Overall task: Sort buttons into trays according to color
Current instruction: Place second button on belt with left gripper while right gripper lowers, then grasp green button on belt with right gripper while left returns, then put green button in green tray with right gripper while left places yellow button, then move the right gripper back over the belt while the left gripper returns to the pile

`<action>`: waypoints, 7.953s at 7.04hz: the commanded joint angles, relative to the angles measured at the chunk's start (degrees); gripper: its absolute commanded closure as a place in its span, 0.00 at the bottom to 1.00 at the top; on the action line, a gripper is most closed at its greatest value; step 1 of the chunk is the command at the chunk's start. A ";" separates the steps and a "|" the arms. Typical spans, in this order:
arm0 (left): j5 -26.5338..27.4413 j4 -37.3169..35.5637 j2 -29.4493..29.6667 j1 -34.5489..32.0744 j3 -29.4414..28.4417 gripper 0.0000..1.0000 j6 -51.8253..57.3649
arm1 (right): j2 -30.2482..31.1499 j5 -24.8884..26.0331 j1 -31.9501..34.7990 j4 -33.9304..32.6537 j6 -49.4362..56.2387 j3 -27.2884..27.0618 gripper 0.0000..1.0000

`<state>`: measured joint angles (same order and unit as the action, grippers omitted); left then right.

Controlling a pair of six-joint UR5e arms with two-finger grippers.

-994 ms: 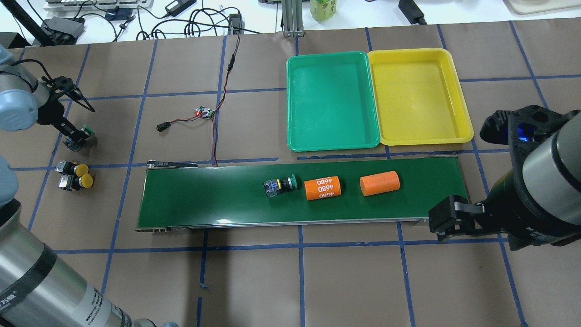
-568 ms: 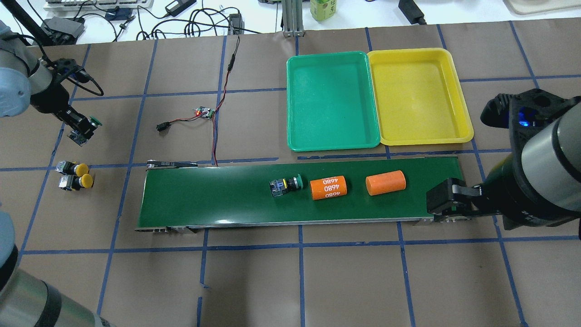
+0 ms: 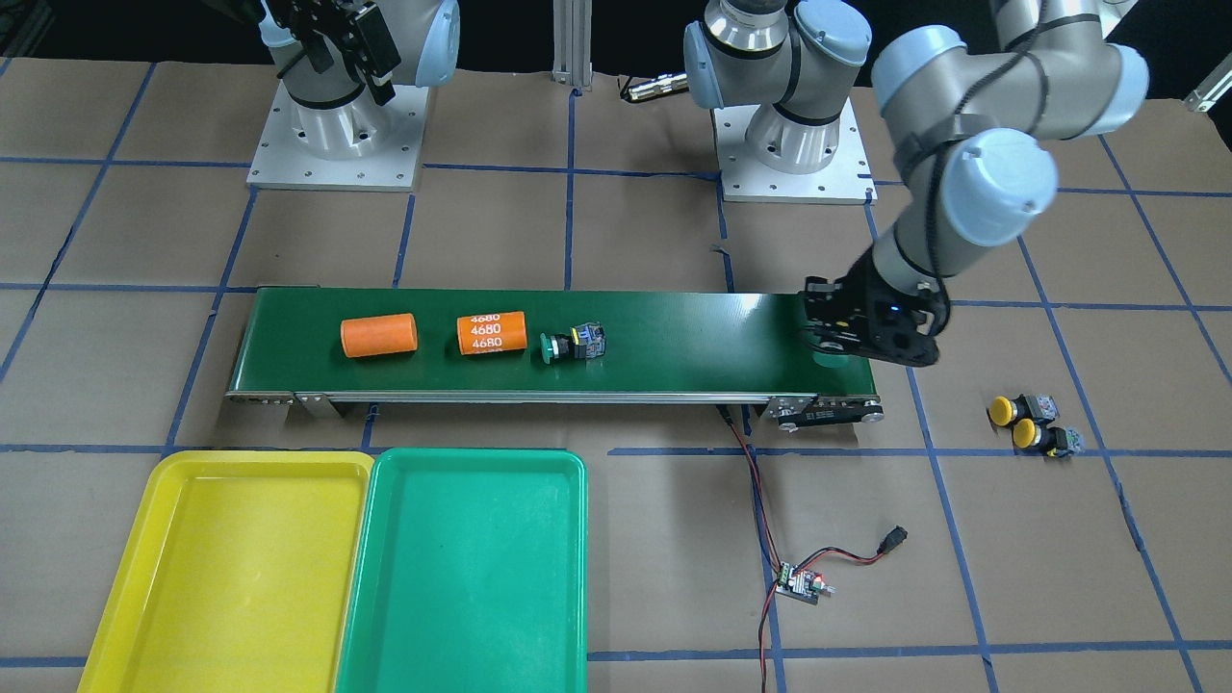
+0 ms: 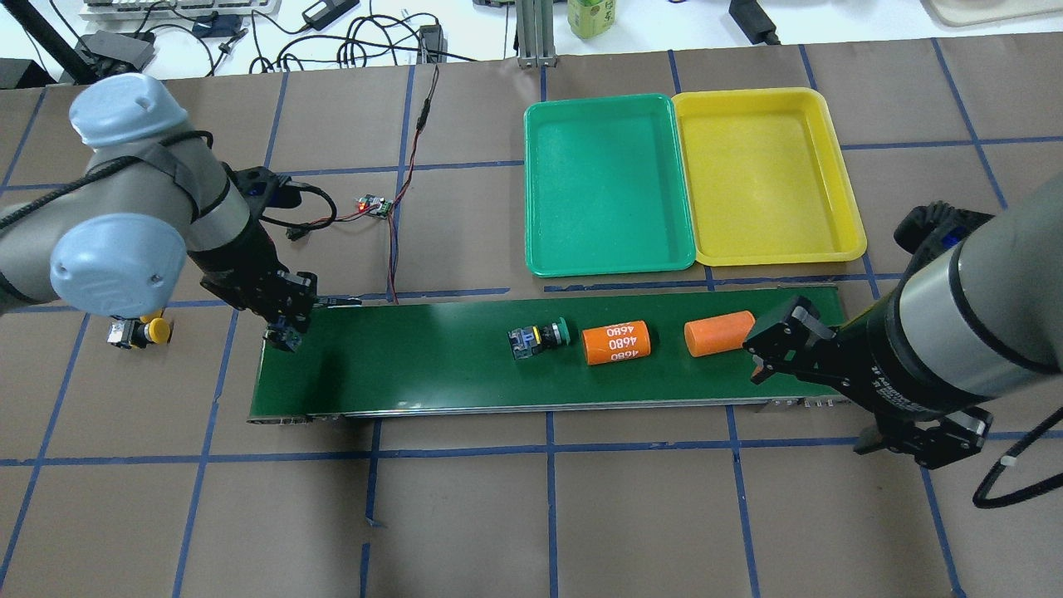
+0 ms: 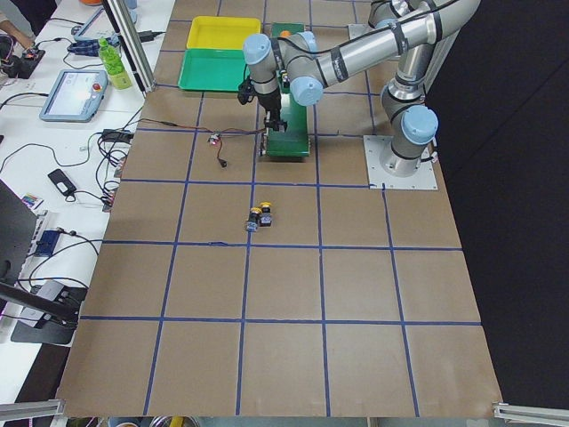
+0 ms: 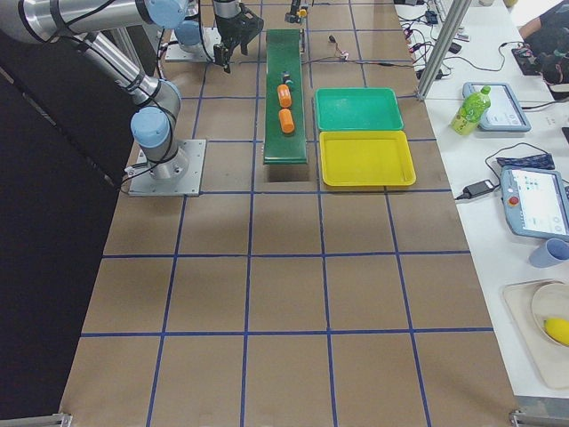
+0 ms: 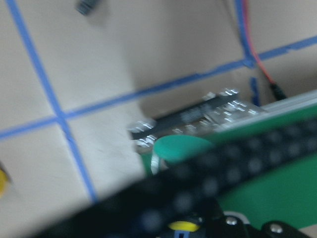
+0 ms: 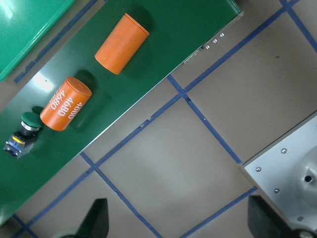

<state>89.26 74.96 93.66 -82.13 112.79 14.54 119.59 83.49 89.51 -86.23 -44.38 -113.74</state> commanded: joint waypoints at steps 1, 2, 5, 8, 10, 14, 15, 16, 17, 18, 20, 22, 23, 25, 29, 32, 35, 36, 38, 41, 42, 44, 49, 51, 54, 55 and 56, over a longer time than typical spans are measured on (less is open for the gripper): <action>-3.03 -0.61 -0.42 -2.85 2.78 1.00 -11.33 | -0.75 -0.96 0.22 -8.83 -16.99 -3.58 0.00; -3.04 -2.96 1.16 -3.29 2.78 0.69 -11.46 | -1.28 -0.09 0.22 -8.86 -23.32 -3.76 0.00; -2.26 -3.87 0.92 -3.21 -0.18 0.00 -11.20 | -8.45 -0.17 0.75 -12.09 -31.71 -3.16 0.00; 2.12 0.98 6.41 6.77 -11.07 0.00 1.65 | -21.10 0.10 11.44 -29.11 -41.19 -1.23 0.00; 5.21 -5.05 14.57 16.70 -17.14 0.00 18.69 | -30.33 2.62 13.49 -28.82 -45.50 3.08 0.00; 5.92 -14.23 24.37 24.65 -16.99 0.00 29.50 | -35.20 2.12 15.58 -31.54 -50.26 2.83 0.00; 6.27 -14.32 24.64 24.65 -17.17 0.00 30.36 | -36.95 2.47 18.56 -32.06 -51.67 2.91 0.00; 6.19 -14.41 25.25 25.09 -17.08 0.00 30.11 | -37.84 2.56 19.11 -32.15 -51.51 2.91 0.00; 6.27 -14.32 25.78 25.44 -17.08 0.00 30.37 | -38.02 2.73 19.12 -31.98 -51.08 2.83 0.00; 6.36 -14.32 25.87 25.70 -17.08 0.00 30.72 | -38.02 2.82 18.68 -31.98 -50.98 1.78 0.00; 6.27 -14.32 26.48 26.23 -17.08 0.00 33.97 | -38.90 3.95 17.54 -32.94 -50.37 1.07 0.00; 6.27 -14.32 27.36 27.54 -17.17 0.00 35.80 | -40.30 4.23 15.70 -32.86 -49.23 0.80 0.04; 6.36 -14.23 27.19 27.81 -17.78 0.00 35.99 | -40.14 4.14 15.52 -32.94 -49.05 -0.15 0.40; 6.01 -14.14 27.10 27.90 -16.99 0.00 35.38 | -40.05 4.23 14.99 -33.12 -48.00 -1.13 0.41; 3.05 -14.32 28.33 27.90 -17.43 0.27 28.64 | -38.04 5.37 14.46 -38.57 -48.70 -0.08 1.00; 2.76 -6.74 21.95 24.59 -17.78 1.00 26.17 | -49.38 4.50 12.71 -38.40 -45.28 17.60 1.00; -0.13 3.09 7.10 6.78 -10.44 1.00 6.90 | -59.55 4.58 11.65 -39.54 -42.28 23.92 0.65; -0.67 2.74 4.54 3.24 -6.57 1.00 -0.14 | -59.73 4.58 10.95 -38.75 -41.41 23.83 0.25; -3.74 -0.05 1.44 -1.96 -0.32 1.00 -6.08 | -58.51 4.32 10.07 -36.74 -41.31 23.66 0.00; -3.31 -7.97 3.63 -4.62 2.17 0.27 -10.23 | -47.56 4.23 10.42 -21.13 -39.40 20.96 0.00; -3.31 -7.99 3.72 -4.62 2.17 0.00 -10.76 | -42.73 4.49 10.42 -21.17 -33.20 15.36 0.00; -2.96 -8.08 3.02 -4.35 1.20 0.00 -9.62 | -33.06 5.19 10.07 -20.91 -8.48 7.42 0.00; 4.22 -7.02 10.46 16.43 -10.04 0.00 7.09 | -24.84 8.45 9.98 -7.56 14.14 6.87 0.00; 3.46 -12.61 15.83 26.28 -10.23 0.00 19.52 | -24.75 7.23 9.89 -8.33 22.98 7.39 0.00; 3.64 -18.44 21.29 27.55 -10.14 0.00 22.11 | -25.45 1.34 10.42 -14.44 24.60 5.65 0.00; 3.64 -18.45 22.00 27.90 -10.22 0.00 22.28 | -26.59 -0.67 10.59 -19.36 24.60 3.55 0.00; 3.55 -18.45 22.35 29.64 -9.96 0.00 22.28 | -28.25 -2.43 10.85 -22.98 24.52 2.14 0.00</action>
<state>92.88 56.79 115.30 -53.94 102.64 36.73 93.08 83.39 100.07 -104.25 -19.87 -109.69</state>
